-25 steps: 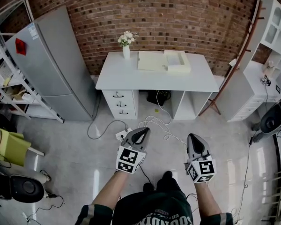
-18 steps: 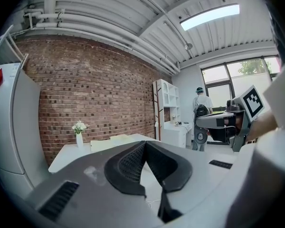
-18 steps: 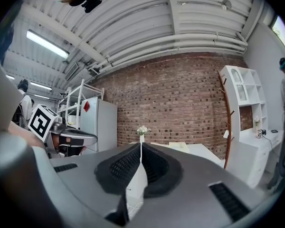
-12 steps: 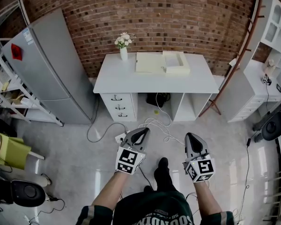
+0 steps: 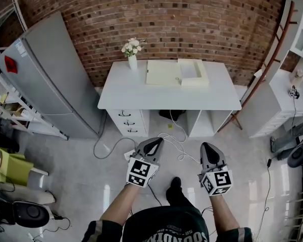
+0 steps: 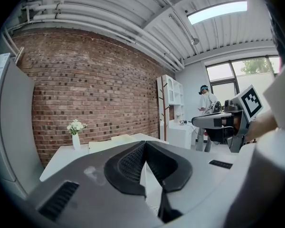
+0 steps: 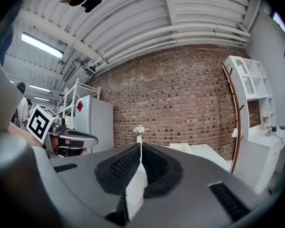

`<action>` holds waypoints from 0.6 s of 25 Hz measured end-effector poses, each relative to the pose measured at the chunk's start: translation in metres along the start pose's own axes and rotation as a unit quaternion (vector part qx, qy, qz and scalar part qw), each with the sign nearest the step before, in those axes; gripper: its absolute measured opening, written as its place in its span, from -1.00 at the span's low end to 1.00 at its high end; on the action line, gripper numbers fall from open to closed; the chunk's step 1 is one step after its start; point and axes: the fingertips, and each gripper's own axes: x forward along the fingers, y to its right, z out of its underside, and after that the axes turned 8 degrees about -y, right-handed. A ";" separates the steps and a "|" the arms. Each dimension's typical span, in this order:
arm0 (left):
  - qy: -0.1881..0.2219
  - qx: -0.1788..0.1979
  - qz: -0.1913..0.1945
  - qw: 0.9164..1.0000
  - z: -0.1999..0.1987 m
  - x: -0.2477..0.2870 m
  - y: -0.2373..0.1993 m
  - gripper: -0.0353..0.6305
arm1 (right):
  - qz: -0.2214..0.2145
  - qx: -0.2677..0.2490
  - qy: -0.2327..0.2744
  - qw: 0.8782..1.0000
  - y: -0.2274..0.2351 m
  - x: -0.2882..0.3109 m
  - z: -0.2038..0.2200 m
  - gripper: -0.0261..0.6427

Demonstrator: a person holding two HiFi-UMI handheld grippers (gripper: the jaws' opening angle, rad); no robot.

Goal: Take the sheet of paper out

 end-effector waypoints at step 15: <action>-0.022 -0.026 -0.028 0.999 -0.035 0.129 -0.070 -0.86 | -0.039 0.002 -0.015 0.999 0.083 0.131 -0.028 -0.71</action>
